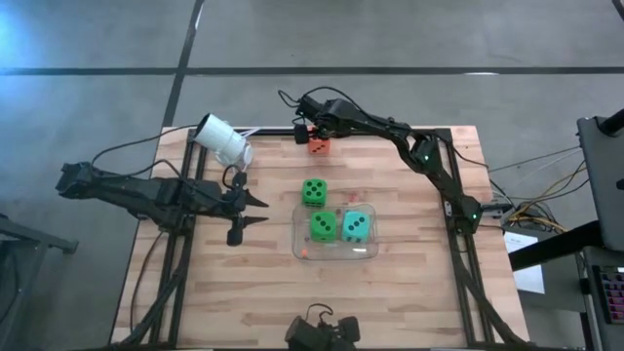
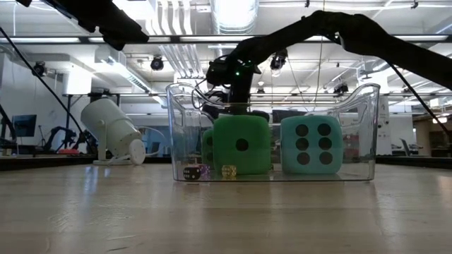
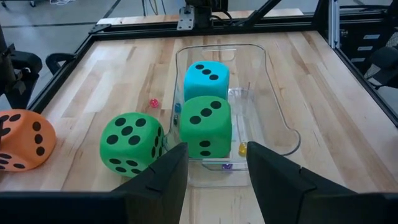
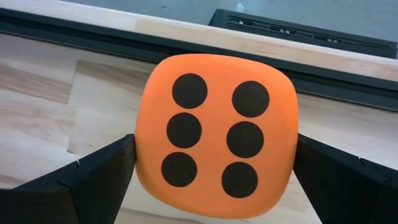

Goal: Pick & Place Dice
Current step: Put the large orange die into the transparent bin

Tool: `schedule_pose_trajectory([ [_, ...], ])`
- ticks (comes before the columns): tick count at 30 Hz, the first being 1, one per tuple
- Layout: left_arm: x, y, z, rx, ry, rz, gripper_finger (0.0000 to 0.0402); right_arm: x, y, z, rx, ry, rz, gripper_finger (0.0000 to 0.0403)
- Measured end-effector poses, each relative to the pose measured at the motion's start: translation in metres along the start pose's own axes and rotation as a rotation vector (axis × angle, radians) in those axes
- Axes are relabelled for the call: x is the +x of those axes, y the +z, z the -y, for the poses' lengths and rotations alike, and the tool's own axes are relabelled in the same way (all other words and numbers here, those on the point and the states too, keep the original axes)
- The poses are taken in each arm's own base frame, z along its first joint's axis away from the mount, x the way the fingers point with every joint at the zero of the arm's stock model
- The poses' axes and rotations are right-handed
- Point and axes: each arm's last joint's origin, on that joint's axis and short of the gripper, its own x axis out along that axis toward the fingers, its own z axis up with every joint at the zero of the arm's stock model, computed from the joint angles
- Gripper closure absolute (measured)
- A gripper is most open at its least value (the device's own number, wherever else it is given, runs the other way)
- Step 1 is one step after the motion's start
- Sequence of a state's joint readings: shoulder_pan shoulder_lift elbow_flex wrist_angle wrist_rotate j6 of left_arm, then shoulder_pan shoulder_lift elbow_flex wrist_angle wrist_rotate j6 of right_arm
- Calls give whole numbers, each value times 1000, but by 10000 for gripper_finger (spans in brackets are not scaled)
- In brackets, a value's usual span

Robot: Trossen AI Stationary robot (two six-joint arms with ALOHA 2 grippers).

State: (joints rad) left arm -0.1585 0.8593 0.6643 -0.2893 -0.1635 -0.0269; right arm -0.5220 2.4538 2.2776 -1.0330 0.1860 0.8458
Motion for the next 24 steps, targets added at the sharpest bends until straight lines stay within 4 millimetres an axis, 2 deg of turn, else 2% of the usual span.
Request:
schedule_pose_trajectory([
  [24, 1, -1, 0, 0, 0, -4, 231, 1, 3, -1, -12, 29, 7, 3],
])
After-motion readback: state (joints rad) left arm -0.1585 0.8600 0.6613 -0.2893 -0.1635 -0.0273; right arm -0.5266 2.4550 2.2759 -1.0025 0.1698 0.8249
